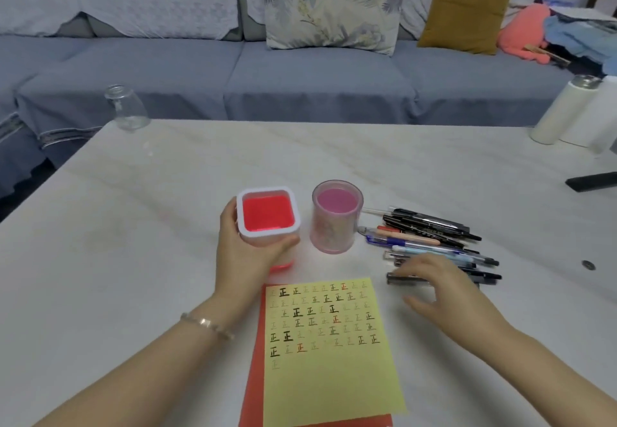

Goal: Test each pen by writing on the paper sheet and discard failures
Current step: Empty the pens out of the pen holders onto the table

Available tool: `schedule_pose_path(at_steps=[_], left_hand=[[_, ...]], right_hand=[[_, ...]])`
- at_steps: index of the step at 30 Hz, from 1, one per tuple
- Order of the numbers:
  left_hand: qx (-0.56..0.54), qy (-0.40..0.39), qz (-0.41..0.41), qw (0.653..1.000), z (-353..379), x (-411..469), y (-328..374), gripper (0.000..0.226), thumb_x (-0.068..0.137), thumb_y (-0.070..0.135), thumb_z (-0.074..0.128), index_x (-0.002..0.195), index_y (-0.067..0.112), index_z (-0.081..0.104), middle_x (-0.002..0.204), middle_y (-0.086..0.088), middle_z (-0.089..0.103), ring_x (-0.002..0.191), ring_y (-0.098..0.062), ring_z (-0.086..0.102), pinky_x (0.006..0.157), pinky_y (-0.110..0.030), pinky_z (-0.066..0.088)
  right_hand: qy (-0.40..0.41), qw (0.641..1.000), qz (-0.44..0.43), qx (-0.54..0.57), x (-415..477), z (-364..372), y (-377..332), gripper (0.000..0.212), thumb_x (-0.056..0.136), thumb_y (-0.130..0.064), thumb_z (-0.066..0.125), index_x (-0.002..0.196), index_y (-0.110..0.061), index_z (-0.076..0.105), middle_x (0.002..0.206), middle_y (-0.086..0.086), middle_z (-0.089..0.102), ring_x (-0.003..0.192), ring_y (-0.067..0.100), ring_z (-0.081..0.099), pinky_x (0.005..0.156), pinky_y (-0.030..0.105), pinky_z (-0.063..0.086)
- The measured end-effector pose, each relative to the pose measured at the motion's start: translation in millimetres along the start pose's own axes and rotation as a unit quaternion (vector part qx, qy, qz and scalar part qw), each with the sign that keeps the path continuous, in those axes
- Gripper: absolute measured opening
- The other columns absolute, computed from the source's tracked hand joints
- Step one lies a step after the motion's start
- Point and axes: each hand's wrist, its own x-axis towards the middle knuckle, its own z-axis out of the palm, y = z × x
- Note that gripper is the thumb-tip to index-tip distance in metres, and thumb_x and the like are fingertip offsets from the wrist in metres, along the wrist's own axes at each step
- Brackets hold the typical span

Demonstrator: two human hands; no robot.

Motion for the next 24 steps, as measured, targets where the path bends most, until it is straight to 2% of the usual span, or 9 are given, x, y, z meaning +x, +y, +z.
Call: schedule_pose_path(at_steps=[5, 7, 8, 10, 12, 15, 17, 20, 24], left_hand=[[0.02, -0.039, -0.031, 0.999, 4.9, 25.8, -26.6, 0.082, 0.061, 0.016, 0.086, 0.125, 0.035, 0.039, 0.106, 0.023, 0.053, 0.084, 0.02, 0.053, 0.066, -0.005, 0.047], [0.025, -0.048, -0.041, 0.998, 5.0, 29.9, -31.3, 0.083, 0.064, 0.017, 0.084, 0.129, 0.033, 0.036, 0.11, 0.021, 0.053, 0.088, 0.016, 0.055, 0.067, -0.008, 0.048], [0.03, -0.05, -0.048, 0.997, 5.0, 29.3, -31.5, 0.086, 0.066, 0.016, 0.083, 0.134, 0.031, 0.032, 0.113, 0.018, 0.052, 0.092, 0.011, 0.055, 0.07, -0.009, 0.048], [0.068, -0.037, -0.069, 0.995, 4.4, 24.4, -32.6, 0.097, 0.071, 0.015, 0.08, 0.144, 0.023, 0.018, 0.13, 0.007, 0.045, 0.112, -0.005, 0.05, 0.088, -0.019, 0.045], [0.138, -0.001, -0.057, 0.989, 3.8, 11.5, -29.8, 0.094, 0.077, 0.011, 0.073, 0.147, 0.019, 0.01, 0.145, -0.002, 0.026, 0.131, -0.016, 0.031, 0.103, -0.024, 0.03], [0.154, 0.018, 0.051, 0.987, 5.0, -18.5, -21.2, 0.066, 0.082, 0.011, 0.061, 0.139, 0.02, 0.028, 0.134, 0.006, 0.025, 0.127, -0.015, 0.03, 0.094, -0.004, 0.025], [0.147, -0.023, 0.105, 0.983, 8.3, -34.5, -14.1, 0.045, 0.078, 0.016, 0.054, 0.118, 0.032, 0.043, 0.119, 0.013, 0.035, 0.115, -0.009, 0.038, 0.088, -0.006, 0.031], [0.156, -0.149, 0.075, 0.974, 19.0, -47.5, -8.0, 0.029, 0.086, 0.012, 0.055, 0.092, 0.04, 0.052, 0.102, 0.02, 0.053, 0.095, 0.009, 0.047, 0.072, -0.004, 0.037], [0.164, -0.263, 0.024, 0.95, 40.2, -55.6, -8.4, 0.027, 0.089, 0.008, 0.055, 0.084, 0.034, 0.059, 0.089, 0.014, 0.063, 0.083, 0.007, 0.054, 0.067, -0.005, 0.04]], right_hand=[[0.017, 0.987, 0.04, -0.155, 4.2, 3.4, 34.1, 0.032, 0.086, -0.01, 0.057, 0.116, -0.017, 0.064, 0.114, 0.002, 0.06, 0.114, 0.025, 0.052, 0.088, 0.033, 0.042], [0.012, 0.98, 0.037, -0.195, 9.7, 6.0, 38.5, 0.03, 0.091, -0.015, 0.05, 0.119, -0.019, 0.061, 0.114, 0.002, 0.058, 0.112, 0.024, 0.051, 0.083, 0.031, 0.042], [-0.001, 0.974, 0.037, -0.223, 12.7, 7.8, 40.4, 0.031, 0.093, -0.017, 0.047, 0.122, -0.02, 0.058, 0.115, 0.001, 0.055, 0.112, 0.023, 0.049, 0.081, 0.029, 0.041], [-0.02, 0.964, 0.042, -0.262, 17.3, 11.4, 42.5, 0.031, 0.096, -0.02, 0.041, 0.125, -0.019, 0.052, 0.118, 0.001, 0.051, 0.111, 0.022, 0.047, 0.079, 0.028, 0.041], [-0.023, 0.961, 0.048, -0.27, 20.7, 14.3, 44.4, 0.03, 0.097, -0.021, 0.039, 0.125, -0.018, 0.049, 0.12, 0.002, 0.05, 0.111, 0.022, 0.047, 0.079, 0.029, 0.043], [-0.038, 0.961, 0.049, -0.271, 25.6, 15.7, 49.6, 0.028, 0.095, -0.018, 0.043, 0.123, -0.018, 0.045, 0.12, 0.003, 0.05, 0.109, 0.023, 0.048, 0.073, 0.032, 0.043], [-0.047, 0.959, 0.048, -0.275, 28.8, 13.9, 49.9, 0.024, 0.093, -0.014, 0.044, 0.118, -0.017, 0.046, 0.116, 0.004, 0.051, 0.105, 0.024, 0.049, 0.069, 0.032, 0.042], [-0.048, 0.954, 0.032, -0.295, 32.8, 12.6, 48.0, 0.02, 0.091, -0.01, 0.045, 0.11, -0.015, 0.049, 0.114, 0.004, 0.053, 0.107, 0.024, 0.049, 0.077, 0.032, 0.041], [-0.062, 0.94, -0.022, -0.335, 31.1, 9.0, 48.2, 0.018, 0.091, -0.012, 0.044, 0.108, -0.015, 0.052, 0.114, 0.002, 0.058, 0.106, 0.024, 0.052, 0.079, 0.032, 0.039]])
